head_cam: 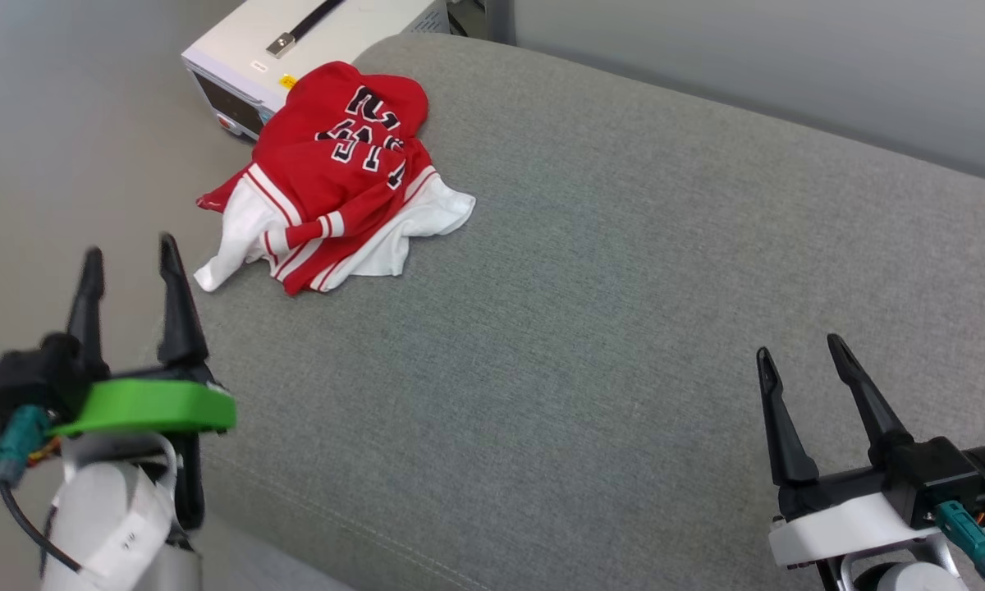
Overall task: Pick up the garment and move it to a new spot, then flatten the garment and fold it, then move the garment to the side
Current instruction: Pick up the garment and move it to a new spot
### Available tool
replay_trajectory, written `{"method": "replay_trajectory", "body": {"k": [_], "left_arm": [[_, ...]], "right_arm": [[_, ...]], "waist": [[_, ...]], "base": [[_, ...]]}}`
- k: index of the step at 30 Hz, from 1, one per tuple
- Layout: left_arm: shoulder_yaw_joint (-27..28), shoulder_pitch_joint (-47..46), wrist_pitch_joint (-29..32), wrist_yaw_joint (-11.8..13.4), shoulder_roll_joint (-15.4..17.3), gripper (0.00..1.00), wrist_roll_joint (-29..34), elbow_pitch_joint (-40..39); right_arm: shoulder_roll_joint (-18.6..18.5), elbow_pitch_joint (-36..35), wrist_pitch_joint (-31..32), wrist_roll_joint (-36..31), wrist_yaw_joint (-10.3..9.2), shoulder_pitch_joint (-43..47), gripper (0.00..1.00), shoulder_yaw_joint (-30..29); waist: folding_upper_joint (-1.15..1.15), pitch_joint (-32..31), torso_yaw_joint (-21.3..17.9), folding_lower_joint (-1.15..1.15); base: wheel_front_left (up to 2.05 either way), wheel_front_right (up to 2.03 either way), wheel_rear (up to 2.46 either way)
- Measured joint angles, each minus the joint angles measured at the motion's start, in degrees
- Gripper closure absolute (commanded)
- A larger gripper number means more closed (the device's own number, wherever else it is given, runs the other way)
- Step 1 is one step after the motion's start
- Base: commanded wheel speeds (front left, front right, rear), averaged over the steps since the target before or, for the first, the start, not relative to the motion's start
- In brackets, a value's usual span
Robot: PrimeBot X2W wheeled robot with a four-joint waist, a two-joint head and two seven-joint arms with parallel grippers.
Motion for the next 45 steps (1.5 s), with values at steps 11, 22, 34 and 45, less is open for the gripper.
{"method": "replay_trajectory", "body": {"k": [11,22,34,45], "left_arm": [[-1.88,-21.64,-0.01,-2.88,11.82,0.00,-5.32,10.99],[-22.17,-33.48,7.27,-3.03,26.31,0.00,-21.08,23.16],[-42.11,-39.63,38.64,-3.03,36.82,0.00,-45.21,24.62],[-47.66,-41.53,50.36,-3.03,37.32,0.00,-49.74,32.72]], "right_arm": [[-2.09,-3.35,-0.01,-2.67,0.00,-4.68,0.00,1.18],[-3.92,-6.77,-0.01,-3.19,0.00,-8.31,0.00,1.35],[-4.86,-8.23,-0.01,-3.56,0.00,-10.29,0.00,1.18],[-4.98,-8.40,-0.01,-3.57,0.00,-11.21,0.00,1.00]], "waist": [[0.00,8.00,-3.57,0.00],[0.00,15.60,-7.25,0.01],[0.00,21.27,-10.41,0.00],[0.00,24.41,-13.45,0.00]], "base": [[0.00,0.00,0.00],[0.00,0.00,0.00],[0.00,0.00,0.00],[0.00,0.00,0.00]]}}
